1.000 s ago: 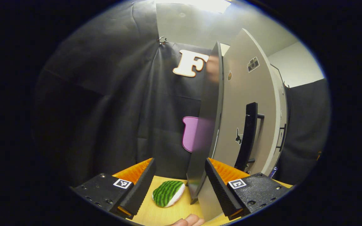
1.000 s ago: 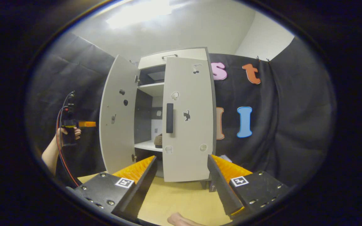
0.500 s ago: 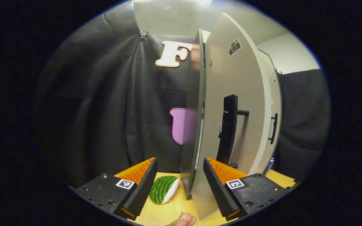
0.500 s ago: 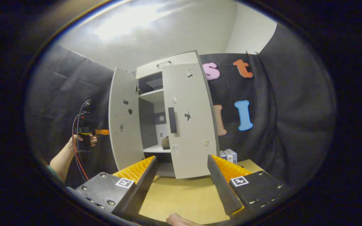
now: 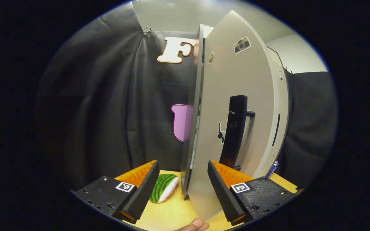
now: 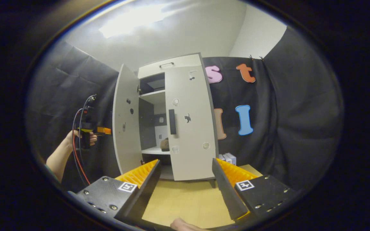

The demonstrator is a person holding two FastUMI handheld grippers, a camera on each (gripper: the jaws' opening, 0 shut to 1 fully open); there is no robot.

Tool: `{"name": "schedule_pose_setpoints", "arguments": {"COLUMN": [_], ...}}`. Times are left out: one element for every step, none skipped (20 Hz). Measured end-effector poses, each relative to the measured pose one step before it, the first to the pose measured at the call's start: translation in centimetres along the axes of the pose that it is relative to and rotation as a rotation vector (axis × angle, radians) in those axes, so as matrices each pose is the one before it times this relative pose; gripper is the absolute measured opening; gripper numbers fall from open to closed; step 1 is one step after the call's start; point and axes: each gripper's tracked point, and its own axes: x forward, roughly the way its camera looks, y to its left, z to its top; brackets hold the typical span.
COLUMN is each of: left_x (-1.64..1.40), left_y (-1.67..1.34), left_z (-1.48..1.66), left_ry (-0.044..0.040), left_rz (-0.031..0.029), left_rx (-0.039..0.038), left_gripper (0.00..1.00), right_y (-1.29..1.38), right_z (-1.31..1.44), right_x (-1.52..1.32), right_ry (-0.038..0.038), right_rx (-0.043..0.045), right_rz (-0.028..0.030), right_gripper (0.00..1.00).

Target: Grab one shoe with the right hand and put it into the shoe cabinet, grab the other shoe with the left hand and put it into the shoe cabinet; then close the right door with the right hand and the left door with the left hand.

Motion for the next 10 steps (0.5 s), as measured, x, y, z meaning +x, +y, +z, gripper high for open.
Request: {"name": "schedule_pose_setpoints", "arguments": {"left_x": [0.153, 0.238, 0.147, 0.148, 0.430, 0.448, 0.381, 0.339, 0.250, 0.135], "left_y": [-0.828, -0.784, -0.575, -0.547, -0.506, -0.055, 0.244, 0.048, -0.248, -0.373], "left_z": [0.037, 0.011, -0.060, -0.183, -0.020, -0.247, -0.345, -0.411, 0.078, 0.139], "left_ry": [0.00249, 0.00317, 0.00300, 0.00340, -0.00229, 0.00899, 0.01580, 0.01271, 0.00346, -0.00316], "left_rz": [-0.01121, -0.00827, -0.00474, -0.00595, -0.00067, 0.01279, 0.02149, 0.01538, -0.00261, -0.00425], "left_rx": [0.00348, 0.00309, -0.00485, -0.00265, 0.00914, 0.00994, 0.00290, -0.00118, 0.00381, -0.00381], "left_gripper": [0.89, 0.89, 0.94, 0.89, 0.89, 0.94, 0.94, 0.94, 0.94, 0.94], "right_y": [-0.493, -0.446, -0.331, -0.070, 0.094, 0.061, 0.026, -0.050, -0.053, -0.088], "right_z": [-0.026, 0.079, 0.045, 0.025, -0.026, 0.046, 0.080, 0.087, 0.119, 0.030], "right_x": [0.055, -0.067, -0.192, -0.039, 0.222, 0.019, 0.102, -0.021, -0.036, -0.047], "right_ry": [-0.00663, -0.00880, -0.00471, -0.00189, -0.00044, -0.00090, -0.00116, -0.00162, -0.00067, 0.00211], "right_rx": [-0.02747, -0.02350, -0.01135, 0.00253, 0.00916, 0.01291, 0.01113, 0.00891, 0.00863, 0.01534], "right_rz": [-0.03435, -0.02697, -0.01528, -0.00266, 0.00396, 0.00383, 0.00049, -0.00287, -0.00326, 0.00305], "right_gripper": [0.96, 0.96, 0.96, 0.96, 0.96, 0.96, 0.96, 0.96, 0.96, 0.96]}}
